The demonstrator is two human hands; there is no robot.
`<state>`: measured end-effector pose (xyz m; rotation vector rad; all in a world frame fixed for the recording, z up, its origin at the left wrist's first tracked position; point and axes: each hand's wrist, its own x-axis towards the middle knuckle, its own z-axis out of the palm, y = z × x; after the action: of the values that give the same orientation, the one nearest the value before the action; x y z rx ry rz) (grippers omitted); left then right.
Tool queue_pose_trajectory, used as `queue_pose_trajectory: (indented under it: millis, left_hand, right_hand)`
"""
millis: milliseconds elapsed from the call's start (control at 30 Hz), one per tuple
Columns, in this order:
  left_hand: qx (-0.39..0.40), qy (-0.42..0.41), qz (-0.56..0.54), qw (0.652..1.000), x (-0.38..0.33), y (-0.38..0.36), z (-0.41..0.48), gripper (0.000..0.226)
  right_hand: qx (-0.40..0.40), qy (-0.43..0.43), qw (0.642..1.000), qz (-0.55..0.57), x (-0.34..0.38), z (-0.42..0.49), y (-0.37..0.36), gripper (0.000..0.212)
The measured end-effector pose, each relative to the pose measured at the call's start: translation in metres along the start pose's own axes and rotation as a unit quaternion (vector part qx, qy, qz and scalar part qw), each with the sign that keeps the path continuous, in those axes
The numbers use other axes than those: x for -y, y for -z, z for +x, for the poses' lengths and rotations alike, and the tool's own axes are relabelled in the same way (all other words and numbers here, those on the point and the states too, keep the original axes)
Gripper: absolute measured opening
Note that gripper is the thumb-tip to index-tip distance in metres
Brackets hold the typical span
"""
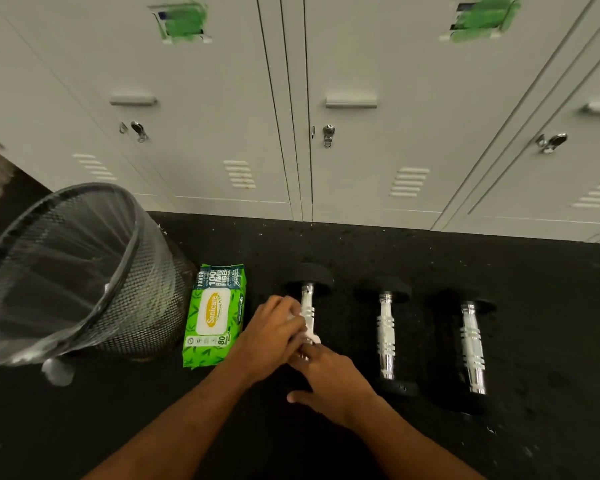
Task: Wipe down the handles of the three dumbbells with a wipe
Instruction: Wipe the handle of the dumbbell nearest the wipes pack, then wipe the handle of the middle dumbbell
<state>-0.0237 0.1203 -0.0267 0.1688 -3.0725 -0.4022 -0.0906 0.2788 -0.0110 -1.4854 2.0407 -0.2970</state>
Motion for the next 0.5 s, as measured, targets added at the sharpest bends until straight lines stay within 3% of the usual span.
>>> queue_pose_trajectory:
  millis: [133,333,400,500]
  left_hand:
    - [-0.095,0.046,0.020,0.994,-0.007,0.029,0.010,0.017]
    - [-0.124,0.065,0.103,0.985,-0.038,0.081,0.033,0.019]
    - [-0.116,0.080,0.085,0.986,-0.059,0.098,0.048,0.014]
    - [-0.067,0.129,-0.028,0.989,-0.097,0.121,0.074,0.010]
  right_hand:
    - [-0.077,0.010,0.995,-0.069,-0.003,-0.007,0.030,0.061]
    - [-0.144,-0.045,0.983,-0.109,-0.030,-0.052,0.082,0.062]
    - [-0.166,-0.073,0.978,-0.100,-0.041,-0.074,0.102,0.063]
    - [-0.195,-0.114,0.971,-0.075,-0.052,-0.106,0.134,0.065]
